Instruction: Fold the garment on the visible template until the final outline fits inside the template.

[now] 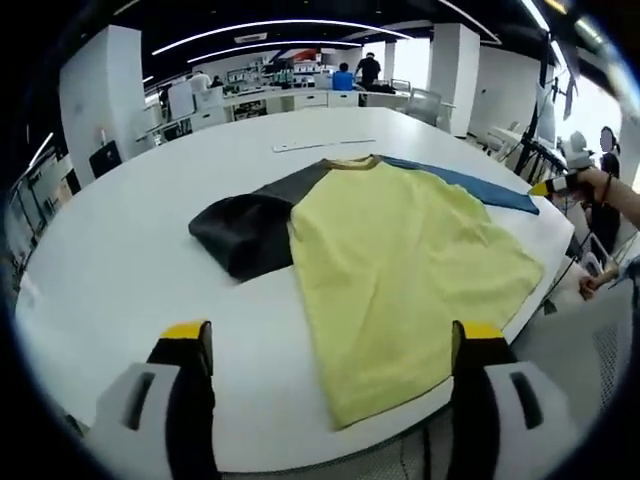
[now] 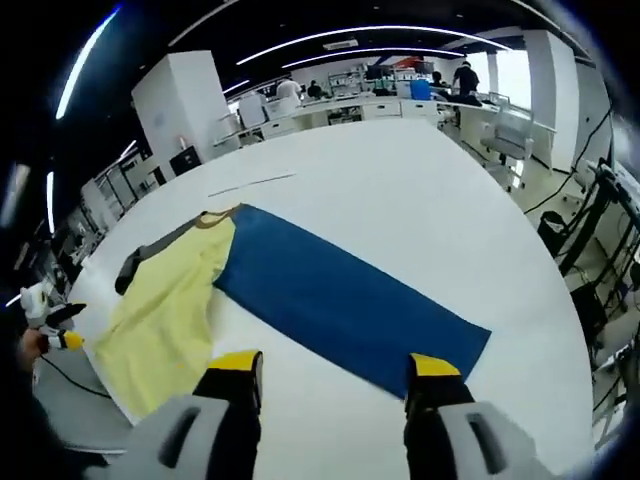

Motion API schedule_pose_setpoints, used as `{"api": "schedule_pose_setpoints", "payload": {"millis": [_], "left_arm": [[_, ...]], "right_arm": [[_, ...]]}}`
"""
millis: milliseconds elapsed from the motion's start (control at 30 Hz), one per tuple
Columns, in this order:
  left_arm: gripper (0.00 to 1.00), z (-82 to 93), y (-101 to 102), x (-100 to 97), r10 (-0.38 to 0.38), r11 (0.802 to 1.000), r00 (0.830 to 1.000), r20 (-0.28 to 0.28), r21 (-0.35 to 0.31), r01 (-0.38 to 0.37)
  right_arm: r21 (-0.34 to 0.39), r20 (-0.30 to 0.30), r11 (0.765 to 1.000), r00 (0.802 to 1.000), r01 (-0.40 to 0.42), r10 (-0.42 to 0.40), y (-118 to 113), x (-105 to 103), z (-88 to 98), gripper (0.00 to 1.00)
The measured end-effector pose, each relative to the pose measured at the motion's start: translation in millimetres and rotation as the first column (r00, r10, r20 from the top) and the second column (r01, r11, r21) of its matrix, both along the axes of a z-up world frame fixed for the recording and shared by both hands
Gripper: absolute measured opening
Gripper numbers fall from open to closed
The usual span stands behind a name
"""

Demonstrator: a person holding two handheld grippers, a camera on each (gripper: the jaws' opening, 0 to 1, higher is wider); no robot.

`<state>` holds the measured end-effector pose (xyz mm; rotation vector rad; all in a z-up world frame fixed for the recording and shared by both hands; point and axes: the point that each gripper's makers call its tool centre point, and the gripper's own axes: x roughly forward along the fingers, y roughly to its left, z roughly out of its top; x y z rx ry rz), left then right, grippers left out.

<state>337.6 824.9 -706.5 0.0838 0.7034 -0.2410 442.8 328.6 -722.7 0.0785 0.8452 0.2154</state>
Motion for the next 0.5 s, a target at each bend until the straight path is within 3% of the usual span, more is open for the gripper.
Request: {"api": "schedule_pose_setpoints", "payload": {"millis": [300,500], "left_arm": [[0.96,-0.8,-2,-1.8,-0.009,1.000,1.000,-0.010,0.006,0.009],[0.97,3.8,-8,-0.9,-0.035,0.999,0.999,0.006,0.007,0.035]], "right_arm": [[-0.071,-0.060,0.990,0.990,0.121,-0.125,-43,2,-17.7,0.45],[-0.071,-0.092,0.988,0.985,0.141,-0.147,-51,5,-29.7,0.42]]}}
